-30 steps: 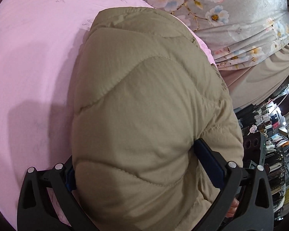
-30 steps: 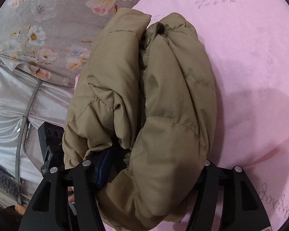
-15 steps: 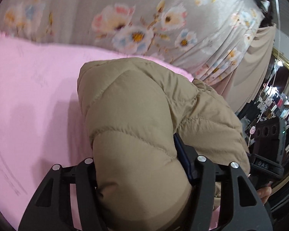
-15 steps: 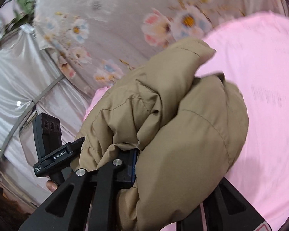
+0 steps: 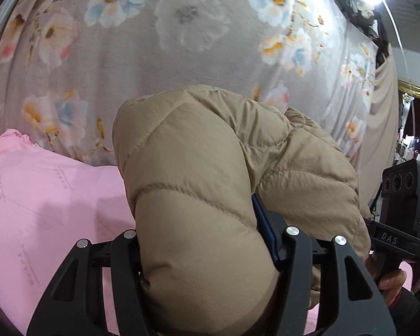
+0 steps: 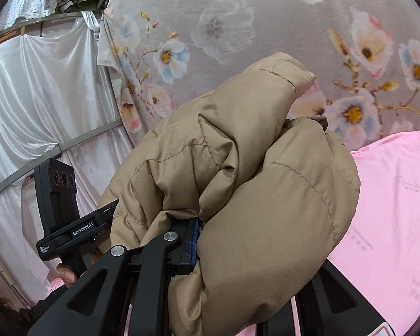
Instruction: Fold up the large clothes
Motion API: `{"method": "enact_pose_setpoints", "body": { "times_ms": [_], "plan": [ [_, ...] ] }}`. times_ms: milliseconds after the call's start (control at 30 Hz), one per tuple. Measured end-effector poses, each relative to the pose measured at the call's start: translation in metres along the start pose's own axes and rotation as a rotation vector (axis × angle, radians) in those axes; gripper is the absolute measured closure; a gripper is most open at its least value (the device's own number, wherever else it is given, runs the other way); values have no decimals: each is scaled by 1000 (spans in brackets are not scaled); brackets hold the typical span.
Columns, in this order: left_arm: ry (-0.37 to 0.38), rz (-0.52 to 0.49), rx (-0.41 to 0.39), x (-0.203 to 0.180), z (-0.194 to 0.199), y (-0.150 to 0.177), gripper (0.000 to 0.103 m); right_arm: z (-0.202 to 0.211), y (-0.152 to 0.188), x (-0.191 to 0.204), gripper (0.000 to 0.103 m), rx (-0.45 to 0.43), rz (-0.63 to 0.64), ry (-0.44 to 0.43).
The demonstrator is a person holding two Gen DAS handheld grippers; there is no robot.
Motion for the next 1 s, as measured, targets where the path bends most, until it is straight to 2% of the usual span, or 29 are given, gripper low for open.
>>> {"method": "enact_pose_setpoints", "body": {
  "times_ms": [167,333,533,600,700,833,900,967,1000],
  "plan": [
    [-32,32,23,54,-27,19,47,-61,9,-10,85,42,-25,-8],
    [-47,75,83,98,-66,57,47,-120,33,-34,85,106,-57,14],
    [-81,91,168,132,-101,110,46,-171,73,-65,85,198,-79,59],
    [-98,93,204,139,-107,126,42,-179,85,-73,82,226,-70,96],
    [-97,132,241,147,-110,134,32,-180,93,-87,75,259,-151,109],
    [-153,121,306,149,-101,142,19,-154,102,-96,66,305,-192,157],
    [-201,114,316,147,-82,140,15,-135,107,-97,61,314,-194,175],
    [-277,89,317,149,-63,135,14,-111,108,-98,54,313,-175,232],
    [-307,74,322,149,-53,131,13,-98,107,-98,53,305,-162,258]
  ]
}}
Point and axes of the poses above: each gripper's, at about its wrist camera, not at the fingertips, and z roughly against the way its jaws point, x to its left, y to its underside, the point moved 9 cm from there along -z, roughly the way its jaws point, and after that the axes turned 11 degrees about -z, right-handed, at the moved point
